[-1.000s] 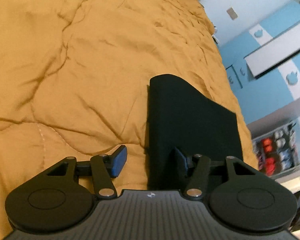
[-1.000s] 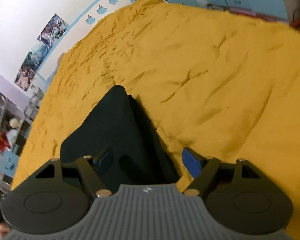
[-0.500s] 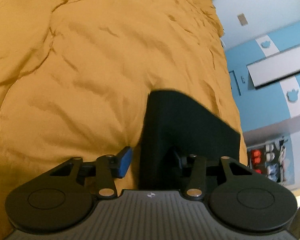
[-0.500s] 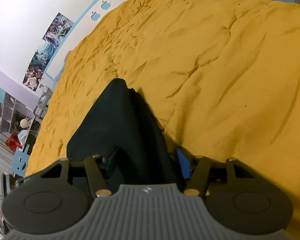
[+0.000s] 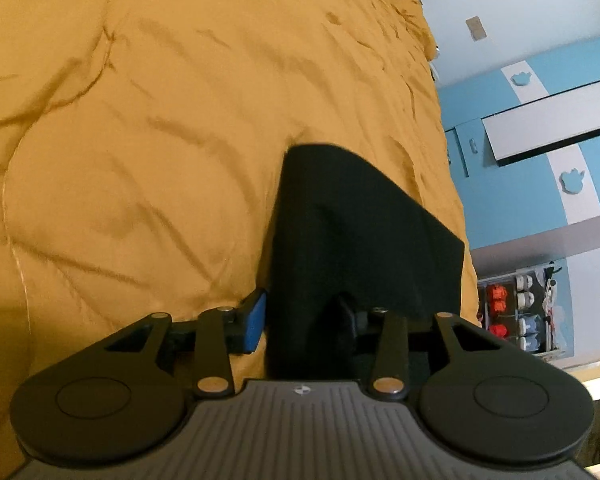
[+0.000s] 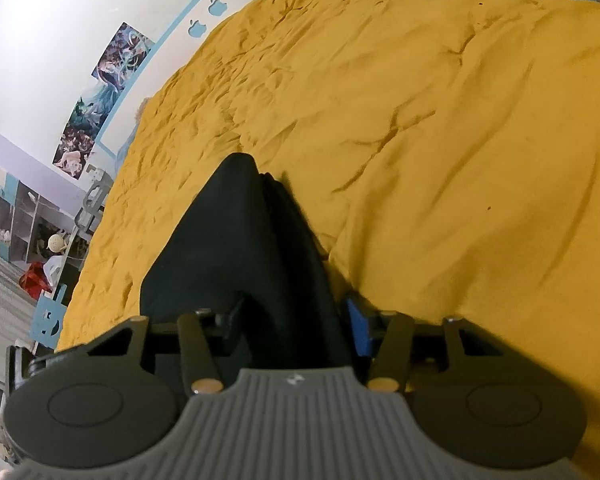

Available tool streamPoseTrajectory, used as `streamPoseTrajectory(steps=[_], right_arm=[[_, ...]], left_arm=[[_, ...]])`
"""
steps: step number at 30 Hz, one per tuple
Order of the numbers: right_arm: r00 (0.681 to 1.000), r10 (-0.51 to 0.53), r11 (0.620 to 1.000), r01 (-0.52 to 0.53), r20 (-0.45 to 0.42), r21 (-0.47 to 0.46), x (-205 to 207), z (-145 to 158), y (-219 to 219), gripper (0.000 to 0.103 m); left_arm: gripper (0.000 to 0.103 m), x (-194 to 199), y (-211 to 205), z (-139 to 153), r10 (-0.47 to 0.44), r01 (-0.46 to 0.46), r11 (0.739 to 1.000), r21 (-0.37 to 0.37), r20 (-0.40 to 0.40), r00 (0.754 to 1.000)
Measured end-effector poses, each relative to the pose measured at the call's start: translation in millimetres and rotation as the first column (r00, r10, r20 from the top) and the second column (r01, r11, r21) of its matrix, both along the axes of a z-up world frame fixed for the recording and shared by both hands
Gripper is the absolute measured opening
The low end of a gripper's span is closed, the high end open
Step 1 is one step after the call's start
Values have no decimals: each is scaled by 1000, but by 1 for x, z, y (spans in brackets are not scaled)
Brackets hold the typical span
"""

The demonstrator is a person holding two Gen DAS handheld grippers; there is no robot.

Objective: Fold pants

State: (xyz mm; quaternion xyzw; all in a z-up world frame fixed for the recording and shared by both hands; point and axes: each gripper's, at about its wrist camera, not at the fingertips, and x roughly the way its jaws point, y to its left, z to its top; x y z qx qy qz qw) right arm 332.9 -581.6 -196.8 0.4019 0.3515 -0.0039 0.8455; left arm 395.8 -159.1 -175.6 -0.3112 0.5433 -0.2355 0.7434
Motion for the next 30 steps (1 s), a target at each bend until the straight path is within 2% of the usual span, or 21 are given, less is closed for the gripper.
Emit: streamPoseTrajectory(steps=[1, 3, 6, 10, 15, 19, 30], right_arm=[[1000, 1, 1000, -1, 4, 0, -1, 1, 0, 41], [1000, -6, 1000, 6, 17, 14, -3, 2, -2, 25], [999, -4, 1000, 4, 37, 18, -5, 10, -2, 14], [999, 15, 998, -12, 51, -66, -5, 28, 8, 11], [998, 22, 993, -15, 64, -119, -10, 54, 20, 10], [996, 37, 994, -28, 83, -108, -22, 74, 31, 10], [979, 87, 994, -73, 185, -81, -76, 131, 75, 10]], left_arm=[[39, -2, -2, 2, -1, 1, 1000, 5, 12, 1000], [32, -2, -4, 6, 4, -5, 1000, 30, 31, 1000], [21, -1, -8, 15, 8, -11, 998, 57, 58, 998], [18, -6, -15, 33, 2, -14, 994, 104, 117, 993], [18, -16, -21, 63, -26, -3, 988, 155, 190, 981], [18, -26, -24, 92, -58, 7, 978, 206, 244, 968], [18, -76, 21, 155, -45, -17, 982, 188, 320, 946]])
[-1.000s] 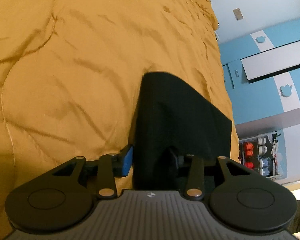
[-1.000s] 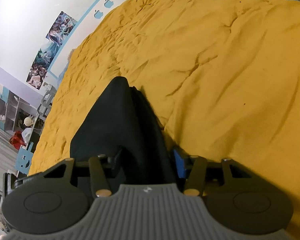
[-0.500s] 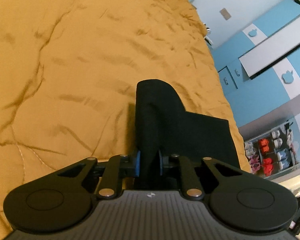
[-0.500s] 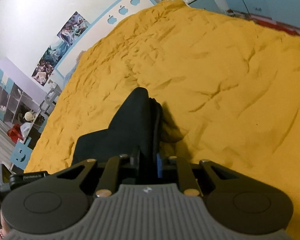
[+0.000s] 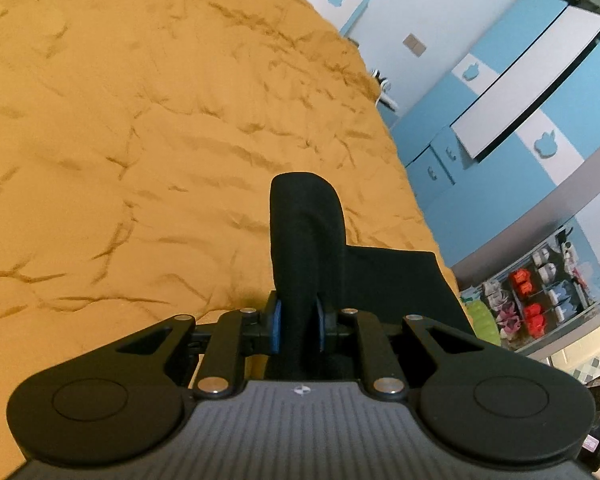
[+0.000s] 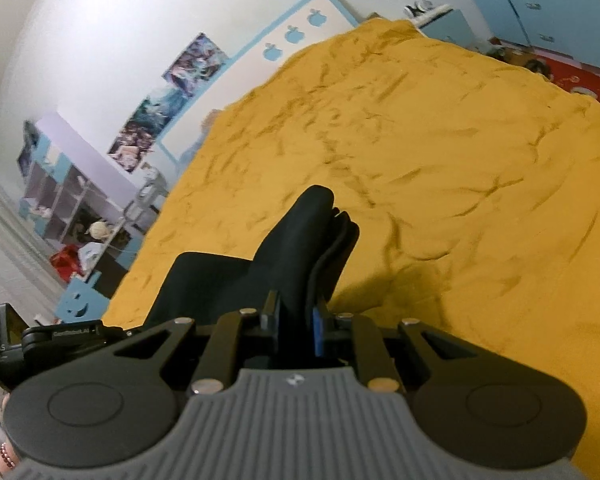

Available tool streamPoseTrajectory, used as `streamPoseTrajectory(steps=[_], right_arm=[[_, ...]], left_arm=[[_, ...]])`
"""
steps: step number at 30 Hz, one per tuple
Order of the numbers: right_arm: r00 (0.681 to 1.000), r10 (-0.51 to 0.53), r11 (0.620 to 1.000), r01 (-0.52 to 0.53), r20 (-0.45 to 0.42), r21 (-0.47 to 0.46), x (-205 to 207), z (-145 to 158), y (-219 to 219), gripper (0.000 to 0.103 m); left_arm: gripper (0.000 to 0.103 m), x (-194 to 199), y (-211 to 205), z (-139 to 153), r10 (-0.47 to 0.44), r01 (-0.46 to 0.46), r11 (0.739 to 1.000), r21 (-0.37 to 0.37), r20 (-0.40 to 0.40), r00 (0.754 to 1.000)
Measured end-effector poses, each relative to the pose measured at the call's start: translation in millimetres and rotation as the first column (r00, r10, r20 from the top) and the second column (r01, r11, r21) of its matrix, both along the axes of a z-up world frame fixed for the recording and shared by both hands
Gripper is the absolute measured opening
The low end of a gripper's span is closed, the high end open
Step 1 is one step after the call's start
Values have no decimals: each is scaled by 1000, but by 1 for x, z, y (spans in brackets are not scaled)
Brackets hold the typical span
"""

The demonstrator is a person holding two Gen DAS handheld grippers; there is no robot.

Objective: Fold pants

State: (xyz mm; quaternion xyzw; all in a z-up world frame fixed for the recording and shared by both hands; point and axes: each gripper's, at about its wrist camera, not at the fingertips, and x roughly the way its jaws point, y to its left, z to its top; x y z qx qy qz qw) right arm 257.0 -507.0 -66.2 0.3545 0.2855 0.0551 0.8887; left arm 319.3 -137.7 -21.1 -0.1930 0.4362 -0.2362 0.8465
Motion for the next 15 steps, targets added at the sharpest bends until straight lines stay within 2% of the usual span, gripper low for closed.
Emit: streamPoseTrajectory(steps=[9, 15], right_arm=[[993, 87, 996, -89, 84, 16, -43, 46, 59, 10], [984, 152, 988, -154, 93, 13, -64, 60, 100, 10]], left_arm=[[18, -50, 60, 41, 55, -54, 998, -24, 62, 997], [18, -71, 100, 56, 64, -60, 997, -42, 89, 994]])
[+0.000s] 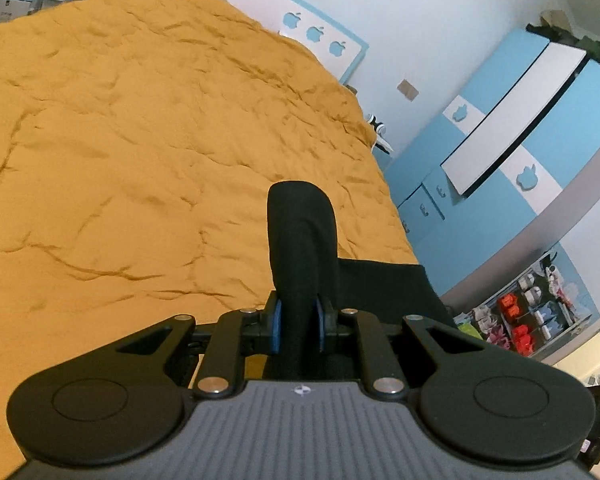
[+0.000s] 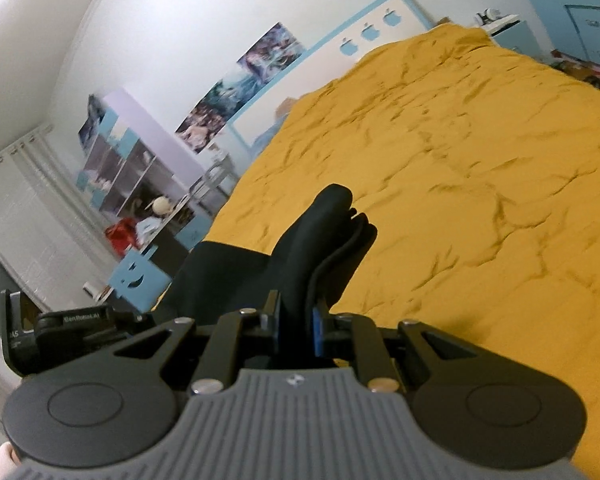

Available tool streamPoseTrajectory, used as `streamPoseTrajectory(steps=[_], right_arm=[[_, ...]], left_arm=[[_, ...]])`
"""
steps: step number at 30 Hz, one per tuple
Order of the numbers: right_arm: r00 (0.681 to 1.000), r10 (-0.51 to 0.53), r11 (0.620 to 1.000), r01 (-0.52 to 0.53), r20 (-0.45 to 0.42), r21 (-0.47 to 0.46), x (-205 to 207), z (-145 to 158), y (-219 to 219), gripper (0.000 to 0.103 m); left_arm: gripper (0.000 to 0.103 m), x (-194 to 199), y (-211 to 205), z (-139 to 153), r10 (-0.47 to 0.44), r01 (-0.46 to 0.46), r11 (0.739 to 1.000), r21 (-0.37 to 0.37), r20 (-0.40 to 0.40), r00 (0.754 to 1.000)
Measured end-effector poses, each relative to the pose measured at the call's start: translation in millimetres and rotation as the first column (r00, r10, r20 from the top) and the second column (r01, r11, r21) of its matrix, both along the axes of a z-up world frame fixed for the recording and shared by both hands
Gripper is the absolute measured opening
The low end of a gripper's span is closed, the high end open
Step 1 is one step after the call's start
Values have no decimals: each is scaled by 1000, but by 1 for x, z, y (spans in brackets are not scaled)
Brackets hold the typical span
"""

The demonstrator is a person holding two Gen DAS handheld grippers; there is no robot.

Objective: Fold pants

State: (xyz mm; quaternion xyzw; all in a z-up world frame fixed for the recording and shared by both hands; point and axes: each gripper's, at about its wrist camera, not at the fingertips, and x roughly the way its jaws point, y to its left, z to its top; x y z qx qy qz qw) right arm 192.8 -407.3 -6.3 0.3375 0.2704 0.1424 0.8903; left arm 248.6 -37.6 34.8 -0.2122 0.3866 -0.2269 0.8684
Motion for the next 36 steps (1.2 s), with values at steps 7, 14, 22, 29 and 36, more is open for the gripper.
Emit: streamPoseTrajectory(steps=[7, 14, 22, 29, 36], right_arm=[[999, 45, 999, -45, -31, -18, -20, -8, 43, 10], [993, 67, 996, -72, -94, -58, -12, -42, 71, 10], [984, 64, 991, -82, -166, -102, 5, -75, 70, 10], [968, 64, 989, -95, -241, -117, 10, -112, 64, 10], [935, 75, 996, -88, -346, -20, 18, -144, 51, 12]], left_arm=[[18, -11, 35, -22, 12, -12, 1000, -4, -21, 1000], [18, 1, 55, -73, 45, -48, 999, -25, -102, 994], [18, 11, 61, -120, 60, -63, 998, -13, -177, 982], [18, 13, 63, -150, 77, -72, 997, 31, -233, 969], [25, 15, 68, -169, 75, -67, 997, 38, -292, 953]])
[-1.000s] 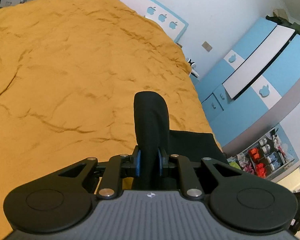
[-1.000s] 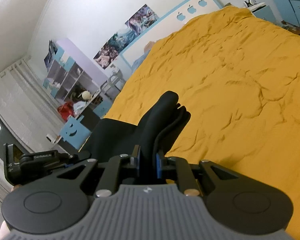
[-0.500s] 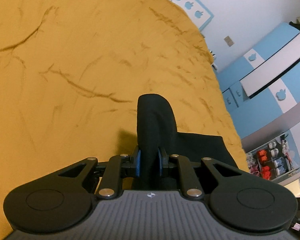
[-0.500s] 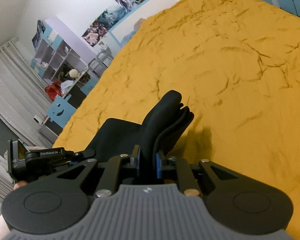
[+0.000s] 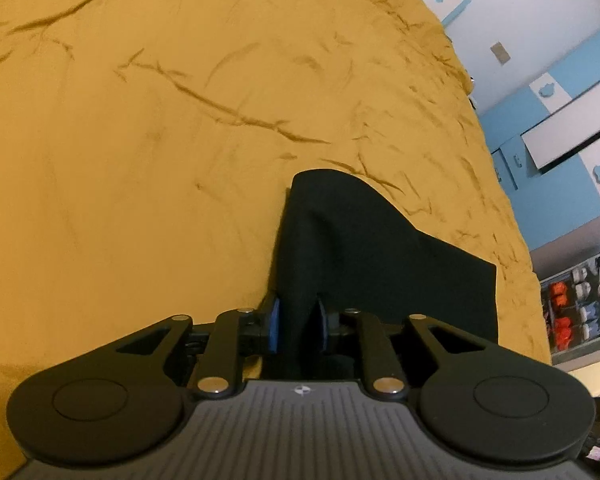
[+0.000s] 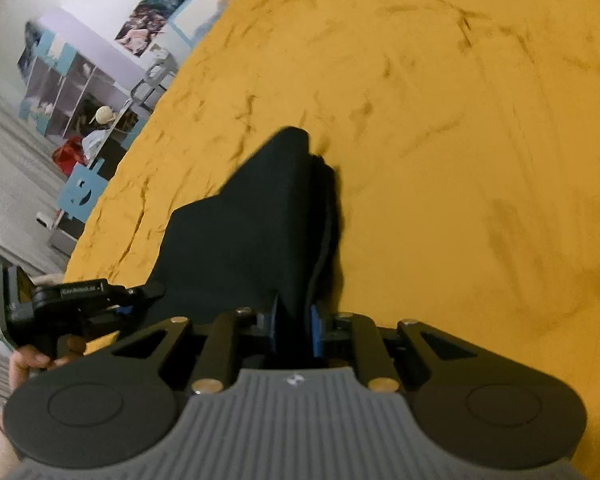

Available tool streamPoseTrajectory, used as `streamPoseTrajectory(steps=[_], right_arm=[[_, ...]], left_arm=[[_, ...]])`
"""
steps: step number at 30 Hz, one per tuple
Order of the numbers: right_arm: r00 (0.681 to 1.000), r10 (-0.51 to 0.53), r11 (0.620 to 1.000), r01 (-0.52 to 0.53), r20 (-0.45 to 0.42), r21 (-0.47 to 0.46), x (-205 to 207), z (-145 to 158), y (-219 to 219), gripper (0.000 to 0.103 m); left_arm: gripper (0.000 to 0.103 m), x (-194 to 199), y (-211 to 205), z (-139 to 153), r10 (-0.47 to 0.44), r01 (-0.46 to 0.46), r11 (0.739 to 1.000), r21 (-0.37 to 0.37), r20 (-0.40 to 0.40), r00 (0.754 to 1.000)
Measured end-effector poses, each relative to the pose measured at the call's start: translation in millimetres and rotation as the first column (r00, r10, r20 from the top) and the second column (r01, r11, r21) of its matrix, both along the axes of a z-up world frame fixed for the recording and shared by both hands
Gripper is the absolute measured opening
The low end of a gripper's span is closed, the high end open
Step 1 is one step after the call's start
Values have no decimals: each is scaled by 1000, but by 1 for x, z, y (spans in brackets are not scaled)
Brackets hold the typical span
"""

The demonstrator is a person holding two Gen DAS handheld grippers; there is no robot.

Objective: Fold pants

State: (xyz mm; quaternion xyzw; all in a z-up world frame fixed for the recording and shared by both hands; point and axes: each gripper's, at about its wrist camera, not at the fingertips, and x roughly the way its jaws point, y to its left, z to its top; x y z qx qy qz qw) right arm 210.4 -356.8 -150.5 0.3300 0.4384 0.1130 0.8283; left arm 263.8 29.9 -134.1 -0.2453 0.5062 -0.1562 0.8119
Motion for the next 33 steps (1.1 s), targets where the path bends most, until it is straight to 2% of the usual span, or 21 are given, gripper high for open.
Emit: streamPoseTrajectory(steps=[1, 3, 7, 11, 16, 17, 19, 21, 23, 25, 30, 33], right_arm=[[1000, 6, 1000, -6, -2, 4, 2, 1, -1, 13], [1000, 14, 1000, -14, -4, 5, 6, 4, -4, 29], [1000, -13, 999, 13, -2, 42, 19, 5, -16, 44], [998, -55, 988, 59, -32, 145, 45, -3, -32, 51], [994, -82, 966, 97, -75, 240, 78, -18, -37, 51], [993, -85, 962, 103, -81, 252, 83, -20, -37, 49], [992, -91, 957, 111, -85, 268, 90, -24, -36, 37], [993, -97, 962, 111, -66, 249, 92, -20, -36, 20], [997, -83, 971, 82, -7, 223, 91, -12, -34, 17], [997, -65, 987, 59, 36, 151, 91, -3, -27, 15], [994, -105, 986, 107, -19, 125, 102, -26, -25, 11], [992, -118, 988, 121, -43, 95, 105, -32, -22, 11]], left_arm=[[27, 1, 3, 0, 4, -4, 1000, -10, -11, 1000], [32, 4, 9, 1, 11, -12, 999, -36, -24, 1000], [37, 15, 21, -1, 37, -38, 997, -72, -27, 999], [39, 35, 24, -11, 56, -66, 988, -138, -72, 996], [40, 60, 20, -22, 88, -110, 972, -209, -110, 990], [40, 65, 19, -23, 93, -116, 969, -217, -114, 989], [36, 72, 15, -25, 101, -124, 969, -215, -116, 988], [25, 73, 11, -22, 112, -126, 975, -183, -86, 990], [20, 68, 6, -12, 94, -96, 984, -148, -18, 995], [19, 61, 3, -8, 85, -80, 990, -120, 37, 996], [18, 63, -6, -21, 80, -80, 996, -26, 34, 996], [19, 70, -11, -24, 66, -66, 998, 16, 2, 998]])
